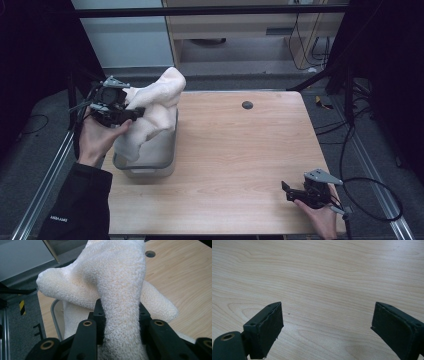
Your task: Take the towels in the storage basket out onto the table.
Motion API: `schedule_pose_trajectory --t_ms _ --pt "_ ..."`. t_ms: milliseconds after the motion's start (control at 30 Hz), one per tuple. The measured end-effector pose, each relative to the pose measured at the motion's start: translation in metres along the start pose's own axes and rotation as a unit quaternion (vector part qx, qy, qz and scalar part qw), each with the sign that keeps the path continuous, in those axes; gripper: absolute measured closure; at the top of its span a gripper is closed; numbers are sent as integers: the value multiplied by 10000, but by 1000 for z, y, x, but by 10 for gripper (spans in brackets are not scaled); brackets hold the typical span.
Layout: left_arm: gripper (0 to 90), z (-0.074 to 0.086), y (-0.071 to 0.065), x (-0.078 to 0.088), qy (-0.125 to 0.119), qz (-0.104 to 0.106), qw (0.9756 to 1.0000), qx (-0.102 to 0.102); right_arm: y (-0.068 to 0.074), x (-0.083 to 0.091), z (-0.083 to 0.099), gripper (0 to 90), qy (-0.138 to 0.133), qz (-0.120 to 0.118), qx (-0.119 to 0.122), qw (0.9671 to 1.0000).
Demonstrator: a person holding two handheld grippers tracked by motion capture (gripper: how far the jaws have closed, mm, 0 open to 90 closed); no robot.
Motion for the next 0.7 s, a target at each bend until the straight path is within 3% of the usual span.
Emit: schedule_pose_trajectory --t_ms 700 --pt "695 -11 -19 33 -152 9 9994 -302 0 0 0 100 21 -3 -6 10000"
Point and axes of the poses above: each handheld gripper's, and its own axes: x roughly backward along the jaws, z roughly out of its underside, y roughly to its left, the point moved 5 cm from there along -x, roughly forward along the jaws, and after that the axes turned 14 degrees about y, right-handed, at the moved point
